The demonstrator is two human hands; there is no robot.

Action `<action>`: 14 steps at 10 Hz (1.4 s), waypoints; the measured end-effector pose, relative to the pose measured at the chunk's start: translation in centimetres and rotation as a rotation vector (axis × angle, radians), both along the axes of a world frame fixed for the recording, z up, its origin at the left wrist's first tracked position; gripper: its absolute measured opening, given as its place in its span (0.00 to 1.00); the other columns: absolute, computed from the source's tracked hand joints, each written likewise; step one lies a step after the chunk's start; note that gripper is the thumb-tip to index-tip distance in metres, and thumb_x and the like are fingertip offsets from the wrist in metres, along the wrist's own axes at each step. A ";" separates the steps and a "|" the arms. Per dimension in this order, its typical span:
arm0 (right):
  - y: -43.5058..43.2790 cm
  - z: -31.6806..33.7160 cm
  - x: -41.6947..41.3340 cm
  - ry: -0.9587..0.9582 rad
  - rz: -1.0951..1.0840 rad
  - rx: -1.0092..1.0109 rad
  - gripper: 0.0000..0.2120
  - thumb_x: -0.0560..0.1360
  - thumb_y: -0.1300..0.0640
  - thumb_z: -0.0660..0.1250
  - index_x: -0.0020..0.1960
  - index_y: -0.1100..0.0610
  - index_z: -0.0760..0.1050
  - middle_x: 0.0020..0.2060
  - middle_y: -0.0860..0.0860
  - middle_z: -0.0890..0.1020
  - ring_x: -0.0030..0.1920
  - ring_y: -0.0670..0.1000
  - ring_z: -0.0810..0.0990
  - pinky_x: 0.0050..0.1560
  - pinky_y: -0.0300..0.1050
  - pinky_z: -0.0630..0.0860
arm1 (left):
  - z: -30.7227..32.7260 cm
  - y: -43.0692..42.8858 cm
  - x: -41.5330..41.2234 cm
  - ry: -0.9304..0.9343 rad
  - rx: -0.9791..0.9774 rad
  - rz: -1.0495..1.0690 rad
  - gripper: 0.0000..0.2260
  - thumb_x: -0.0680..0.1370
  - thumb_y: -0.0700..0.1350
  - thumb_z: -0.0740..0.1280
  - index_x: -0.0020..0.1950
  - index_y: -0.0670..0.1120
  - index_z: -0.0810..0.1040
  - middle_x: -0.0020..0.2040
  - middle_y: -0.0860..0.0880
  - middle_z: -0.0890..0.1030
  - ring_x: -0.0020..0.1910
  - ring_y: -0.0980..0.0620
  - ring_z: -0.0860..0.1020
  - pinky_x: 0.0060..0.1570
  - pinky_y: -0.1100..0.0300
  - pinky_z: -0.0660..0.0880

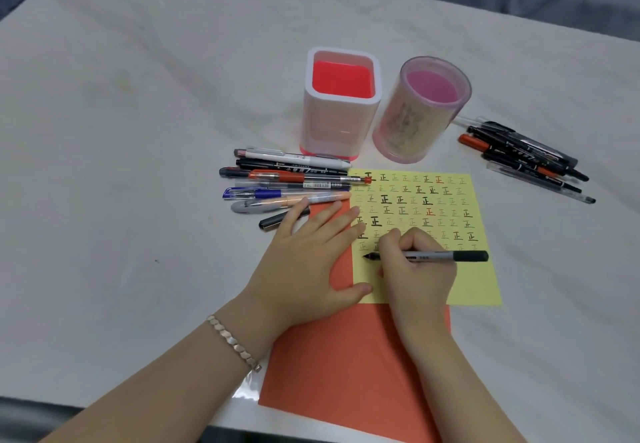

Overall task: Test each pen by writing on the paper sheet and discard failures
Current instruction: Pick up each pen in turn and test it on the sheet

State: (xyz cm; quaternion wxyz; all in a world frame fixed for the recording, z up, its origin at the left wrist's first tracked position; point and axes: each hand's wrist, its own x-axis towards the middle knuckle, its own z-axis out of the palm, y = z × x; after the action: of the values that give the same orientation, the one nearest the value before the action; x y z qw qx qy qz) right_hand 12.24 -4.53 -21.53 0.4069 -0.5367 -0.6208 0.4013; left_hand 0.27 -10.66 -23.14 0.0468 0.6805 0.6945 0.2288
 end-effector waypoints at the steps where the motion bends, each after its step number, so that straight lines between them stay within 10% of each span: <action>1: 0.0 0.0 -0.1 -0.005 0.003 0.011 0.16 0.66 0.58 0.61 0.24 0.62 0.61 0.21 0.60 0.67 0.24 0.47 0.63 0.27 0.33 0.62 | 0.0 0.0 0.0 -0.003 0.001 0.000 0.31 0.68 0.66 0.59 0.64 0.49 0.75 0.68 0.52 0.72 0.69 0.53 0.66 0.70 0.46 0.52; 14: 0.2 -0.5 0.1 0.039 -0.017 0.030 0.15 0.64 0.60 0.61 0.23 0.55 0.58 0.18 0.47 0.61 0.23 0.45 0.61 0.26 0.32 0.60 | 0.2 -0.1 0.1 0.004 -0.018 0.012 0.32 0.67 0.66 0.59 0.66 0.50 0.74 0.69 0.53 0.71 0.70 0.54 0.65 0.69 0.45 0.51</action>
State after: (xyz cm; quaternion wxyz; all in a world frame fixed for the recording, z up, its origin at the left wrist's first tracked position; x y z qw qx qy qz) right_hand 12.31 -4.36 -22.00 0.4302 -0.5280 -0.6141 0.3988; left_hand 0.39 -10.73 -22.94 0.0503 0.6764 0.7006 0.2217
